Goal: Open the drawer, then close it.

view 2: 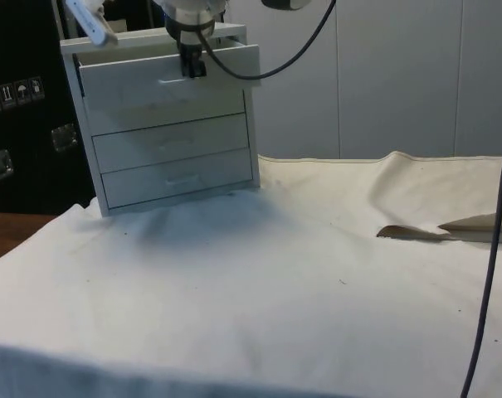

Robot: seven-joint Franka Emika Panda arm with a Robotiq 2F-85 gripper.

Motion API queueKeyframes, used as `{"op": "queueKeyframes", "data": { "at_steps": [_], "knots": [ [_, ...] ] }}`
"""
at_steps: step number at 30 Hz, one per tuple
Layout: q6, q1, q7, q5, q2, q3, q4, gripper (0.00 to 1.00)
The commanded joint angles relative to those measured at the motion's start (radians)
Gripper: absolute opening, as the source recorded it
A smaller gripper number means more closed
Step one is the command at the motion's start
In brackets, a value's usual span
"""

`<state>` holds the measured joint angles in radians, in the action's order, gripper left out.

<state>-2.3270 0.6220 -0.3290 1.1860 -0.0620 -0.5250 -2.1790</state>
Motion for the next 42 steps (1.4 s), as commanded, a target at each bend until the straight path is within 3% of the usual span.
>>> {"op": "queueKeyframes", "data": {
  "at_steps": [1,4,5,6,13,14,16,23,24,25,31,32,33,35,37,38,39,42],
  "knots": [
    [-0.024,-0.009,-0.002,0.013,-0.011,-0.009,0.012,0.00],
    [-0.038,-0.011,0.000,0.010,-0.023,-0.023,0.023,0.00],
    [-0.019,-0.003,0.000,0.000,-0.016,-0.018,0.016,0.00],
    [-0.044,-0.012,0.001,0.009,-0.028,-0.028,0.028,0.00],
    [-0.096,-0.019,0.009,-0.004,-0.058,-0.070,0.054,0.00],
    [-0.077,-0.009,0.000,-0.001,-0.052,-0.067,0.051,0.00],
    [-0.116,-0.023,0.011,-0.008,-0.067,-0.083,0.062,0.00],
    [-0.164,-0.031,0.015,-0.016,-0.089,-0.117,0.083,0.00],
    [-0.149,-0.019,0.002,-0.006,-0.083,-0.117,0.082,0.00],
    [-0.173,-0.032,0.015,-0.018,-0.094,-0.122,0.087,0.00],
    [-0.235,-0.038,0.015,-0.034,-0.130,-0.163,0.116,0.00],
    [-0.216,-0.026,0.002,-0.021,-0.123,-0.161,0.112,0.00],
    [-0.241,-0.039,0.015,-0.036,-0.134,-0.167,0.119,0.00],
    [-0.255,-0.042,0.016,-0.040,-0.144,-0.175,0.126,0.00],
    [-0.269,-0.043,0.016,-0.045,-0.153,-0.184,0.132,0.00],
    [-0.254,-0.031,0.002,-0.031,-0.147,-0.184,0.130,0.00],
    [-0.282,-0.045,0.017,-0.051,-0.162,-0.191,0.139,0.00],
    [-0.295,-0.048,0.019,-0.060,-0.173,-0.199,0.149,0.00]
  ]
}}
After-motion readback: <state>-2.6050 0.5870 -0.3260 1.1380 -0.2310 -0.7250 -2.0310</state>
